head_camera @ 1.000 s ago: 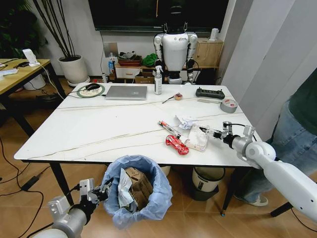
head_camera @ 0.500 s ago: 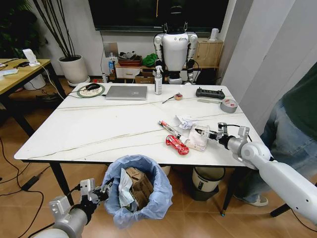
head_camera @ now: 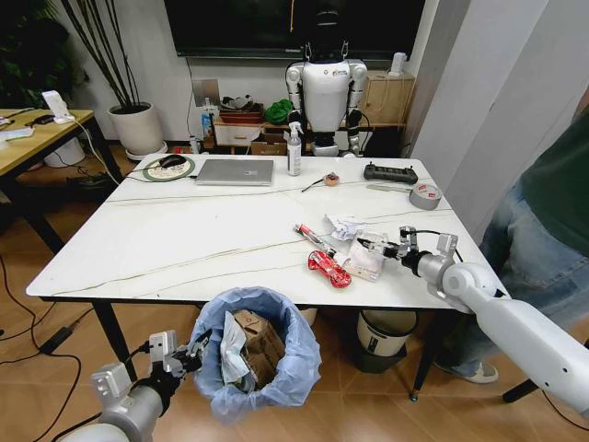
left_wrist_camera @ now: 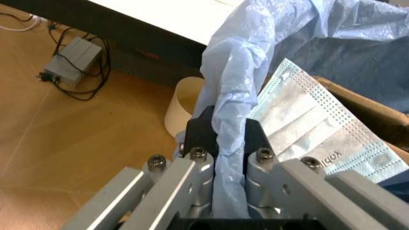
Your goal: Pick up the trash bin and place the trash from the table into it.
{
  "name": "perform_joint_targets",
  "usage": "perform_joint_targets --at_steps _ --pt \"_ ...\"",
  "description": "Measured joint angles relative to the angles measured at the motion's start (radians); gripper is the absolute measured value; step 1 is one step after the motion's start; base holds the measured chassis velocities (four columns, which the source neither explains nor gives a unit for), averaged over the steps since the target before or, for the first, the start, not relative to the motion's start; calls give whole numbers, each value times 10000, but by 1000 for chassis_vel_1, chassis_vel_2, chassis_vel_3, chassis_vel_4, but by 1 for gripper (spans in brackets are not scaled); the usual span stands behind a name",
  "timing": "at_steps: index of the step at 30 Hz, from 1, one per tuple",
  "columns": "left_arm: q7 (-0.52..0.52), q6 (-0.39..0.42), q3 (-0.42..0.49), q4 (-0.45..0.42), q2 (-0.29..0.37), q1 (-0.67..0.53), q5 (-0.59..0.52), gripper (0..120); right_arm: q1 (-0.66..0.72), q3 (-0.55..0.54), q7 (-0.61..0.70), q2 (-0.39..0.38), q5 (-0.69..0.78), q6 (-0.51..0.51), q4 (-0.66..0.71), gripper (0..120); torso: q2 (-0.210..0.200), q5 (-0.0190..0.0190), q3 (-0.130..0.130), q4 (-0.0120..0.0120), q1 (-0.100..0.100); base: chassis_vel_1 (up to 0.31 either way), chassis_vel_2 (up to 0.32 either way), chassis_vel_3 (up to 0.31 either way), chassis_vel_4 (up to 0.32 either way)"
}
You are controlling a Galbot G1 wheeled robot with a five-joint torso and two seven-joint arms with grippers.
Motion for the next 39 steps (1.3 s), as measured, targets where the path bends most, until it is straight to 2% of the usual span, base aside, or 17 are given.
perform_joint_targets --at_steps 3,6,8,12,13,15,16,19,22,24,29,39 --pt "1 0 -1 4 -10 0 0 2 0 -33 -6 -6 -59 4 -16 97 0 0 0 -1 0 0 0 0 0" --pt "1 -1 -1 6 -14 -17 -3 2 0 -57 -14 -32 -124 9 -32 87 0 0 0 -1 0 0 0 0 0" --pt "2 -4 7 15 -16 -55 -10 2 -3 -71 -20 -53 -152 10 -25 75 0 0 0 -1 0 0 0 0 0" --pt "2 -4 16 24 -16 -76 -12 2 -23 -80 -25 -62 -183 11 -9 68 0 0 0 -1 0 0 0 0 0" --pt "2 -4 17 31 -13 -82 -14 2 -32 -79 -28 -63 -197 12 -5 59 0 0 0 -1 0 0 0 0 0" --pt "2 -5 15 31 0 -91 -25 2 -32 -79 -34 -76 -203 13 -3 51 0 0 0 0 0 0 0 0 0" --pt "2 -5 15 31 0 -91 -25 2 -32 -79 -34 -76 -203 13 -3 51 0 0 0 0 0 0 0 0 0" --pt "2 -6 9 31 14 -118 -44 2 -21 -80 -47 -99 -203 13 10 41 0 1 0 -1 0 0 0 0 0" --pt "0 -6 30 49 8 -152 -50 2 -17 -84 -57 -113 -202 15 31 26 0 1 0 -1 0 0 0 0 0" --pt "0 -6 38 52 6 -154 -50 2 -18 -84 -58 -114 -203 15 36 25 0 1 0 0 0 0 0 0 0" --pt "-2 -6 61 65 -12 -170 -50 2 -61 -87 -105 -148 -209 26 72 0 0 0 0 -1 0 0 0 0 0" --pt "-4 -6 122 63 -30 -169 -33 2 -118 -30 -168 -259 -329 105 114 0 0 1 0 0 0 0 0 0 0"
